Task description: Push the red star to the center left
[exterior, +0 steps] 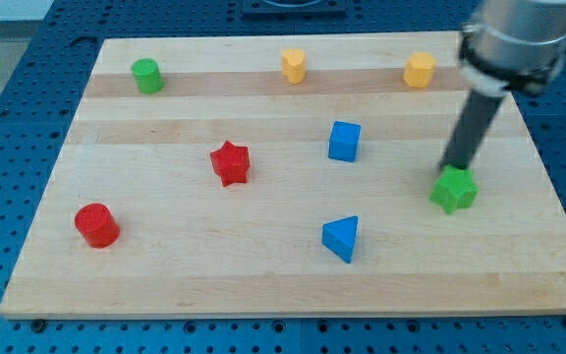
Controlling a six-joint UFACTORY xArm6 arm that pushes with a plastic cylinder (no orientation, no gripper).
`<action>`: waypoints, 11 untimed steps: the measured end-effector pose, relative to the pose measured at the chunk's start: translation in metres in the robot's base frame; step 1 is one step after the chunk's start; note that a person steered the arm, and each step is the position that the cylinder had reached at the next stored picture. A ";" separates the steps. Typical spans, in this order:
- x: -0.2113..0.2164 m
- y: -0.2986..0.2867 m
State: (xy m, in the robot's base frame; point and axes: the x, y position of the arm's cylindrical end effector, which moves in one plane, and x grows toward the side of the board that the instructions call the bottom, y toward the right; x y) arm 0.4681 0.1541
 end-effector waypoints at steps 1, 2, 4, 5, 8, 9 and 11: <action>0.007 -0.079; 0.005 -0.123; 0.005 -0.149; 0.005 -0.165; -0.058 -0.329; -0.066 -0.358; -0.035 -0.435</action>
